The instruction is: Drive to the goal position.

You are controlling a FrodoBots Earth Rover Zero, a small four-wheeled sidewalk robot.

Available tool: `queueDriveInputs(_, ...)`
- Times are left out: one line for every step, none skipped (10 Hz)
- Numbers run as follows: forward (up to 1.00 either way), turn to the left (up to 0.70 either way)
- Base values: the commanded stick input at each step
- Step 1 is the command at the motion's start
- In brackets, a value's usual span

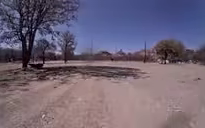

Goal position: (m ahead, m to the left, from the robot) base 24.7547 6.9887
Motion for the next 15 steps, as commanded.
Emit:
queueDriveInputs(1.0, 0.0)
queueDriveInputs(1.0, 0.0)
queueDriveInputs(1.0, 0.0)
queueDriveInputs(1.0, 0.0)
queueDriveInputs(1.0, 0.0)
queueDriveInputs(1.0, 0.0)
queueDriveInputs(1.0, 0.0)
queueDriveInputs(1.0, 0.0)
queueDriveInputs(1.0, 0.0)
queueDriveInputs(1.0, 0.0)
queueDriveInputs(1.0, 0.0)
queueDriveInputs(1.0, 0.0)
queueDriveInputs(1.0, 0.0)
queueDriveInputs(1.0, 0.0)
queueDriveInputs(1.0, 0.0)
